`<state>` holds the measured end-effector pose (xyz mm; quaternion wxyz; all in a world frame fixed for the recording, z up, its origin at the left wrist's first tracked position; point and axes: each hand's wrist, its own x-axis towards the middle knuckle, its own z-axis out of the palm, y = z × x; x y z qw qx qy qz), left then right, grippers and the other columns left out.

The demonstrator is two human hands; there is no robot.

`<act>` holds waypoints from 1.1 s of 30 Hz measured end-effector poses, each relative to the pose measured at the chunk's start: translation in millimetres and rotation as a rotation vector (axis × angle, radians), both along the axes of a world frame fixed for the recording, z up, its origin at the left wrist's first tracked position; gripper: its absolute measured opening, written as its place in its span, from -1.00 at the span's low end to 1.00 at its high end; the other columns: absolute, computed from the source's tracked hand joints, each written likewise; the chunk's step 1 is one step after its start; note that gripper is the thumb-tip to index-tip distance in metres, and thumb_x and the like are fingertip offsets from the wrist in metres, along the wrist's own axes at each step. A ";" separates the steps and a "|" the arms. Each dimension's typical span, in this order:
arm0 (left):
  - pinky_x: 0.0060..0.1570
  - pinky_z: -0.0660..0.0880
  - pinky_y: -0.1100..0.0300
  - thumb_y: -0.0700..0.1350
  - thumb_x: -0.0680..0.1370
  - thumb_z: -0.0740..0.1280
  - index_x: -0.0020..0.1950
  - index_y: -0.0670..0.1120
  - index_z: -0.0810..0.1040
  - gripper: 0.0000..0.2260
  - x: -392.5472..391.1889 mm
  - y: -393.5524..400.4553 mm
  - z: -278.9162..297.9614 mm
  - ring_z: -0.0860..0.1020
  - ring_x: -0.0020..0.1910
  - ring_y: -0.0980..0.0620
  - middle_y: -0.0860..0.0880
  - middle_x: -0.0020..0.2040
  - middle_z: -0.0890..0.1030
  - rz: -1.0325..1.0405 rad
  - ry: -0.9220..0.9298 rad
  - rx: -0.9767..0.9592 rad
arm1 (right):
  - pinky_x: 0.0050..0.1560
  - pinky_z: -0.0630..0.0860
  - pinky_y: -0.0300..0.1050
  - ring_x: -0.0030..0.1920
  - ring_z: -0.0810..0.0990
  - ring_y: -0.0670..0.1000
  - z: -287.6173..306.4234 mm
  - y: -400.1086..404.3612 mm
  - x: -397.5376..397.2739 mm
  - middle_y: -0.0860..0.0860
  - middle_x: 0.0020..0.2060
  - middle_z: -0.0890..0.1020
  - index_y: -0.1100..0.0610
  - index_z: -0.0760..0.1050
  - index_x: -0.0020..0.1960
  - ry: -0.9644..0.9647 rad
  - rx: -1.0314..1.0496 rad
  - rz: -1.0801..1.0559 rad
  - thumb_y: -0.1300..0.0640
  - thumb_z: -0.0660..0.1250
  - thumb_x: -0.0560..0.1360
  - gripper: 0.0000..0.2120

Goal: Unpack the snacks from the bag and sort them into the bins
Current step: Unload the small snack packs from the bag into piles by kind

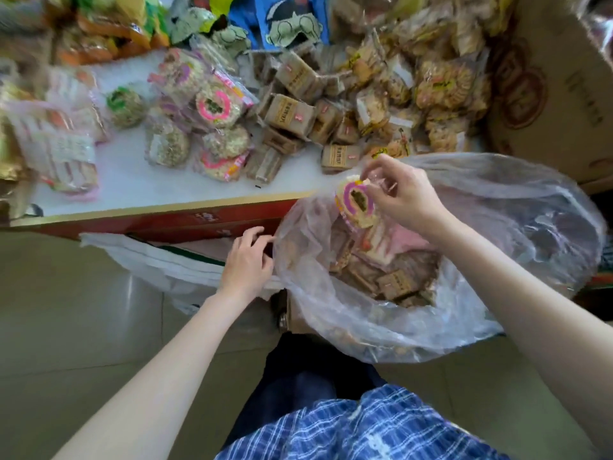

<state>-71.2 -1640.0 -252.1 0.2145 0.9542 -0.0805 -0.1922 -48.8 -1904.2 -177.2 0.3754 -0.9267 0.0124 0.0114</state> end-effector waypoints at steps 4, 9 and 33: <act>0.30 0.27 0.07 -0.24 0.57 0.20 0.34 -0.15 0.43 -0.66 5.7 29.1 5.4 0.27 0.38 -0.10 -0.10 0.42 0.29 0.075 -0.007 -0.037 | -0.30 0.46 -0.03 -0.21 0.52 0.20 14.2 58.0 42.0 0.15 -0.33 0.53 0.19 0.49 -0.06 -0.152 -0.357 0.222 0.21 0.25 0.39 -0.85; 0.32 0.25 0.12 -0.26 0.55 0.21 0.32 -0.16 0.45 -0.67 18.4 62.0 7.7 0.29 0.36 -0.08 -0.10 0.41 0.31 0.152 -0.067 -0.023 | -0.22 0.46 0.01 -0.17 0.54 0.20 35.4 132.3 102.5 0.16 -0.21 0.59 0.18 0.52 -0.01 -0.227 -0.342 0.233 0.25 0.18 0.46 -0.82; 0.40 0.13 -0.05 -0.11 0.56 0.22 0.49 0.01 0.23 -0.51 26.0 -3.3 1.5 0.07 0.49 -0.09 -0.06 0.53 0.11 -0.299 0.014 -0.002 | 0.11 0.45 0.27 0.16 0.45 0.31 -41.7 -36.9 -33.5 0.22 0.19 0.52 0.20 0.55 0.16 0.089 -0.494 0.269 0.36 0.43 0.34 -0.61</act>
